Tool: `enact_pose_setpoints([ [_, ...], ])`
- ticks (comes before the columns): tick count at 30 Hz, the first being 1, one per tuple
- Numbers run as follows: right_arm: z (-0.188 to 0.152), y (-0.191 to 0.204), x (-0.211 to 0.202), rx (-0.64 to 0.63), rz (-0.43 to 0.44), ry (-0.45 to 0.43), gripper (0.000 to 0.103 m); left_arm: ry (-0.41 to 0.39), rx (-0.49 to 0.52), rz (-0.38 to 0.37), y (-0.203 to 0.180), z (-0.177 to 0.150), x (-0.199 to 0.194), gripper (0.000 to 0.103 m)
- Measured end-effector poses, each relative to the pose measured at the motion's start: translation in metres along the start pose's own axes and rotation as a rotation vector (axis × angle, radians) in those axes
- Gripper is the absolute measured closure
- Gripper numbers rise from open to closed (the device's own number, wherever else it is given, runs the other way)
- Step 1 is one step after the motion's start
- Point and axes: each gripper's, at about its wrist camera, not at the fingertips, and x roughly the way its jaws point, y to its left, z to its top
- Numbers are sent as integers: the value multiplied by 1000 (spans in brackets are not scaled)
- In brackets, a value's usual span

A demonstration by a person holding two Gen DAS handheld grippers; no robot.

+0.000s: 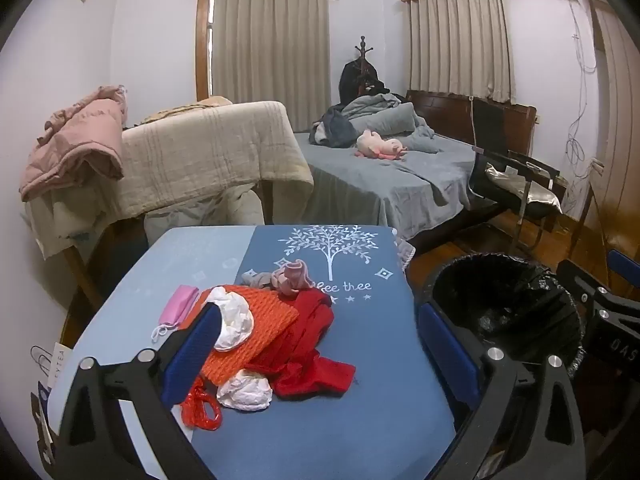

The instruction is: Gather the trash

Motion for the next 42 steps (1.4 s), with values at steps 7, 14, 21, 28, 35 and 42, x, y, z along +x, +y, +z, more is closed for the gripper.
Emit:
enact_pose_setpoints([
  [7, -1, 1, 0, -3, -2, -4, 5, -3, 3, 8, 0, 0, -1, 6],
  [14, -1, 2, 1, -3, -1, -3, 5, -4, 6, 9, 0, 0, -1, 6],
  [21, -2, 3, 1, -3, -1, -2, 5, -3, 5, 8, 0, 0, -1, 6],
  [28, -2, 3, 1, -3, -2, -3, 5, -4, 5, 7, 0, 0, -1, 6],
  [35, -2, 4, 2, -3, 0, 1, 5, -3, 5, 6, 0, 0, -1, 6],
  [42, -2, 4, 3, -4, -1, 1, 5, -3, 5, 5, 0, 0, -1, 6],
])
